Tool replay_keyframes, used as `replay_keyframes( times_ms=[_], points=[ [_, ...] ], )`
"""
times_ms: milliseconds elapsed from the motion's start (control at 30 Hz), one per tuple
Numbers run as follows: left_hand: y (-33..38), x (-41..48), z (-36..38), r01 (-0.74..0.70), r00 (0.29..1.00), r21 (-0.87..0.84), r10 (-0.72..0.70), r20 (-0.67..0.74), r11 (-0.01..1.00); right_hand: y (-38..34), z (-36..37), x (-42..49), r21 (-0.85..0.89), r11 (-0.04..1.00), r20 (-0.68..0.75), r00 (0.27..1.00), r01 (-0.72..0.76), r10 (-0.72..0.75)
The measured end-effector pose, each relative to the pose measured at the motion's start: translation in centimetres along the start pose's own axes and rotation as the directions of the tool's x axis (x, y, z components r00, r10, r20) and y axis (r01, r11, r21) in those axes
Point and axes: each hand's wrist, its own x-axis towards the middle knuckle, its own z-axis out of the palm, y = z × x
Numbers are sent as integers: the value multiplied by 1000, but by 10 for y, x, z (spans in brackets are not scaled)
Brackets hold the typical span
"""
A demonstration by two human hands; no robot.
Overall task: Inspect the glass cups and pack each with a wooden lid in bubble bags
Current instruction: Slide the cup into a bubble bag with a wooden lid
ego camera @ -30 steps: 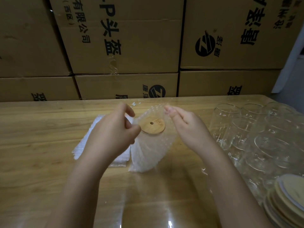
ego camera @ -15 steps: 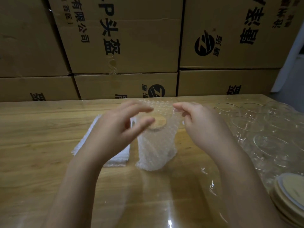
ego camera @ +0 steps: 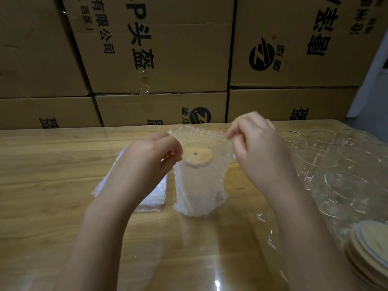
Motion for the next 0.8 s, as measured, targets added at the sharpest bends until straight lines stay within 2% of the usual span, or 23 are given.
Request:
replay_keyframes(
  times_ms=[33, 100, 200, 300, 467, 800],
  points=[
    [2, 0, 0, -19, 1000, -24, 20, 9, 1000, -4, 1, 0, 43, 998, -29, 998, 56, -55],
    [6, 0, 1, -61, 997, -65, 64, 42, 996, -11, 4, 0, 105, 988, 45, 992, 113, -118],
    [10, 0, 0, -88, 992, -95, 96, 80, 992, -11, 16, -3, 15, 997, 287, 954, 79, -80],
    [11, 0, -1, -78, 991, -99, 88, 99, 992, -6, 26, -6, -46, 999, 428, 904, 30, -8],
    [10, 0, -1, -81, 991, -102, 92, 101, 991, -3, 38, -8, -82, 997, 390, 920, -12, 43],
    [5, -1, -1, -59, 995, -70, 64, 79, 996, -2, 39, -7, -56, 998, 305, 952, -14, 31]
  ],
)
